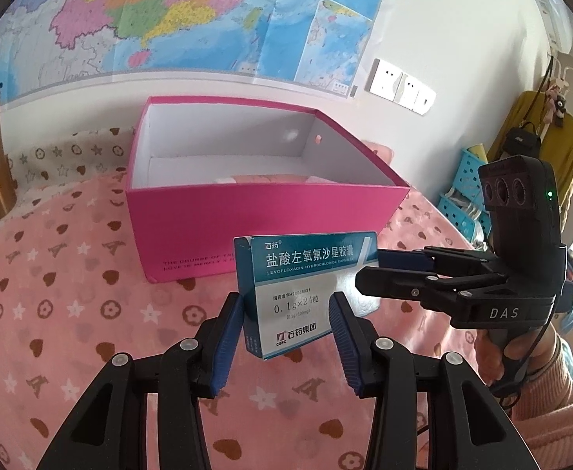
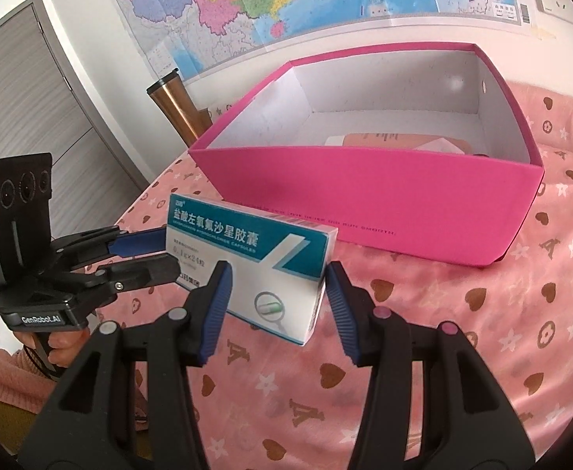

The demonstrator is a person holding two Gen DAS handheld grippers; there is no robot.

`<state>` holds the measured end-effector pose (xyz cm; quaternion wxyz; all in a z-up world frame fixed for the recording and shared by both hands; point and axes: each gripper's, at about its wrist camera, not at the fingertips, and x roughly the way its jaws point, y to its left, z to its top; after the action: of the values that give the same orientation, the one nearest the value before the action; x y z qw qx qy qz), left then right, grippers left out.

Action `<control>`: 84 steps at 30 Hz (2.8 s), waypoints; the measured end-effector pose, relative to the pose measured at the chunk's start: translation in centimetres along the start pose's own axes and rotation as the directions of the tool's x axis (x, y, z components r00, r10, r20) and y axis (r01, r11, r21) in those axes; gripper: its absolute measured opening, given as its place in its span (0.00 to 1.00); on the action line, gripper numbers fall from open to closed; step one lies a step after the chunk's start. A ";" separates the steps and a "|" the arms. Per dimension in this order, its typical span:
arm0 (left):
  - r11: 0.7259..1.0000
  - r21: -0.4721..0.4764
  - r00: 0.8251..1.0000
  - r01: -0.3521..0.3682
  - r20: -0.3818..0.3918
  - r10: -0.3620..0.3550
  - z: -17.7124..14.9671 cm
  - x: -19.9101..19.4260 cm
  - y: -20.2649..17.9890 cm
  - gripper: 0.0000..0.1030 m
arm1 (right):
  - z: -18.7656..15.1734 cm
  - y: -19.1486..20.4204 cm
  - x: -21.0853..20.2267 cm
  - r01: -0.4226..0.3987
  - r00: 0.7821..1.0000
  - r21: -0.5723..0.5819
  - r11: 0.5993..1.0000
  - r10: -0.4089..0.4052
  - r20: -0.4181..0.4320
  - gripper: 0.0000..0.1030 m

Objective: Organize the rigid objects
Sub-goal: 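Lift the medicine box with the right gripper and carry it over the pink box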

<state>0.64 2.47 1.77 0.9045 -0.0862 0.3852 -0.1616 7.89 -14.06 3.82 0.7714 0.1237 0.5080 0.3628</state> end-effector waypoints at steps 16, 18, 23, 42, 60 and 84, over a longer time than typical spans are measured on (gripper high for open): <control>1.000 0.019 1.000 0.000 0.021 0.000 0.6 -0.4 -0.5 0.44 | 0.2 0.0 -1.0 0.013 1.000 -0.009 1.000 -0.013 0.026 0.51; 1.000 0.021 1.000 -0.001 0.022 0.001 0.6 -0.4 -0.6 0.44 | 0.2 0.0 -1.1 0.015 1.000 -0.010 1.000 -0.014 0.028 0.51; 1.000 0.024 1.000 -0.001 0.027 0.001 0.8 -0.4 -0.7 0.44 | 0.4 0.1 -1.4 0.018 0.999 -0.016 1.000 -0.017 0.037 0.51; 0.999 0.037 0.999 -0.009 0.051 0.007 1.3 -0.6 -0.9 0.45 | 0.9 0.3 -1.6 0.023 0.998 -0.026 0.999 -0.021 0.059 0.51; 0.999 0.043 0.997 -0.029 0.071 0.026 2.5 -0.5 -0.4 0.45 | 2.1 0.6 -1.7 0.021 0.996 -0.054 0.998 -0.016 0.090 0.51; 0.998 0.040 0.994 -0.054 0.102 0.050 5.0 -0.1 0.5 0.45 | 4.3 0.7 -1.9 0.016 0.991 -0.085 0.996 -0.005 0.131 0.52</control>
<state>4.30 3.14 5.11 0.9282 -0.0650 0.3377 -0.1417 10.96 -14.09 7.48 0.8096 0.1111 0.4409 0.3713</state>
